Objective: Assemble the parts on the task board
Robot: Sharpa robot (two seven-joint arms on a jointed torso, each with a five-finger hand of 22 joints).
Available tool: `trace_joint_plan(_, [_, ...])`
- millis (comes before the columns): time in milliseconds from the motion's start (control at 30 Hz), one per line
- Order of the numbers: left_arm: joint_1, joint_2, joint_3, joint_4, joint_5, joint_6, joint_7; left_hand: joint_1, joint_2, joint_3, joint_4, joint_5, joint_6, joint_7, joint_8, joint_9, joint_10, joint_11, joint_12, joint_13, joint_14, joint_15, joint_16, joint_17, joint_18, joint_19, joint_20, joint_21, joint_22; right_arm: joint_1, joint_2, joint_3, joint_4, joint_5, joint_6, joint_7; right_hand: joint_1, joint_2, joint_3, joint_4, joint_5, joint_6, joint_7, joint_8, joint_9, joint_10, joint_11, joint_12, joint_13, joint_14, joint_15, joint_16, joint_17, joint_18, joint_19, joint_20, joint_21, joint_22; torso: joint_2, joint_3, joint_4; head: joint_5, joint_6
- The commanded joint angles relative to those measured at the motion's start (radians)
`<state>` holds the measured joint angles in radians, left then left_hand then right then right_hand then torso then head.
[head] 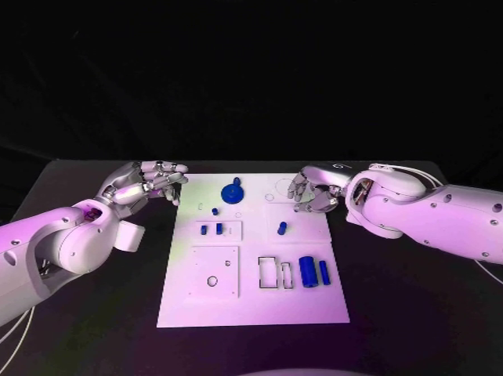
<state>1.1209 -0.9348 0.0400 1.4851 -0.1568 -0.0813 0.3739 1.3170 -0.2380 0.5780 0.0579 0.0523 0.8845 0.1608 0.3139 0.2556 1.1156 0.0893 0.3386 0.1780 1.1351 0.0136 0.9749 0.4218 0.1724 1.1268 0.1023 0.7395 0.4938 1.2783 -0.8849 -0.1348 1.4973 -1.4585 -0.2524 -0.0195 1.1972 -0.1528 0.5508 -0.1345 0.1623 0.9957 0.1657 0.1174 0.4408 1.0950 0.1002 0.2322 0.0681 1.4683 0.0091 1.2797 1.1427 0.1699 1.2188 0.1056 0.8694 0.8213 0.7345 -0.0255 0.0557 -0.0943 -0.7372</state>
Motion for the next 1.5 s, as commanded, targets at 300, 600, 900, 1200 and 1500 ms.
trace_joint_plan(300, [-0.006, -0.010, 0.001, 0.029, 0.083, 0.037, 0.075, -0.014, -0.001, -0.029, 0.008, 0.002, -0.005, 0.007, 0.006, -0.001, -0.001, 0.005, -0.022, -0.008, 0.035, 0.002, 0.000, 0.009, 0.012, 0.036, 0.003, -0.012, -0.010, -0.009, 0.005, 0.000, 0.026, -0.222, 0.069, -0.097, -0.004, -0.020, 0.025, 0.018, 0.040, 0.008, 0.007, -0.007, 0.007, -0.001, 0.003, -0.012, 0.005, 0.063, 0.008, 0.142, 0.167, -0.061, 0.117, 0.010, 0.240, 0.249, 0.000, -0.0005, 0.0002, -0.007, -0.006])
trace_joint_plan(600, [-0.008, -0.013, 0.001, 0.040, 0.084, 0.037, 0.074, -0.009, 0.003, -0.031, 0.007, 0.002, -0.003, 0.009, 0.008, -0.002, -0.007, 0.006, -0.028, -0.010, 0.038, 0.003, 0.002, 0.013, 0.012, 0.045, 0.003, -0.012, -0.011, -0.019, 0.004, 0.000, 0.030, -0.252, 0.082, -0.112, -0.013, -0.038, 0.028, 0.029, 0.050, 0.000, 0.011, -0.012, 0.010, -0.006, 0.007, -0.020, 0.005, 0.061, 0.013, 0.160, 0.183, -0.091, 0.186, 0.014, 0.383, 0.400, 0.000, 0.0002, -0.0005, -0.008, -0.008])
trace_joint_plan(900, [-0.010, -0.013, 0.001, 0.042, 0.082, 0.030, 0.066, -0.002, 0.008, -0.031, 0.005, 0.002, -0.002, 0.011, 0.008, -0.002, -0.009, 0.008, -0.032, -0.011, 0.041, 0.003, 0.004, 0.017, 0.012, 0.057, 0.003, -0.009, -0.010, -0.033, 0.012, 0.000, 0.025, -0.250, 0.068, -0.106, 0.023, -0.011, 0.076, 0.022, 0.039, 0.019, 0.004, -0.001, 0.020, 0.010, 0.002, -0.018, 0.008, 0.061, 0.010, 0.177, 0.200, -0.095, 0.192, 0.013, 0.414, 0.434, 0.000, 0.0006, -0.0005, -0.010, -0.009])
trace_joint_plan(1200, [-0.011, -0.012, 0.001, 0.036, 0.081, 0.022, 0.061, 0.002, 0.011, -0.030, 0.004, 0.002, -0.002, 0.013, 0.008, -0.003, -0.010, 0.009, -0.034, -0.012, 0.043, 0.004, 0.005, 0.020, 0.011, 0.062, 0.002, -0.007, -0.010, -0.043, 0.022, 0.000, 0.016, -0.241, 0.058, -0.105, 0.031, 0.003, 0.101, 0.025, 0.027, 0.031, 0.000, 0.007, 0.030, 0.030, -0.004, -0.014, 0.011, 0.061, 0.006, 0.186, 0.208, -0.097, 0.193, 0.011, 0.431, 0.454, 0.000, 0.0010, -0.0008, -0.011, -0.012])
trace_joint_plan(1500, [-0.011, -0.012, 0.001, 0.035, 0.077, 0.016, 0.044, 0.010, 0.012, -0.029, 0.000, 0.002, -0.006, 0.019, 0.006, -0.005, -0.013, 0.012, -0.037, -0.012, 0.048, 0.005, 0.010, 0.025, 0.011, 0.069, 0.003, -0.004, -0.009, -0.050, 0.030, 0.000, -0.002, -0.240, 0.069, -0.111, 0.035, 0.007, 0.109, 0.024, 0.013, 0.036, -0.003, 0.012, 0.035, 0.037, -0.007, -0.013, 0.013, 0.061, 0.004, 0.187, 0.206, -0.097, 0.190, 0.009, 0.433, 0.457, 0.000, 0.0013, -0.0005, -0.012, -0.014])
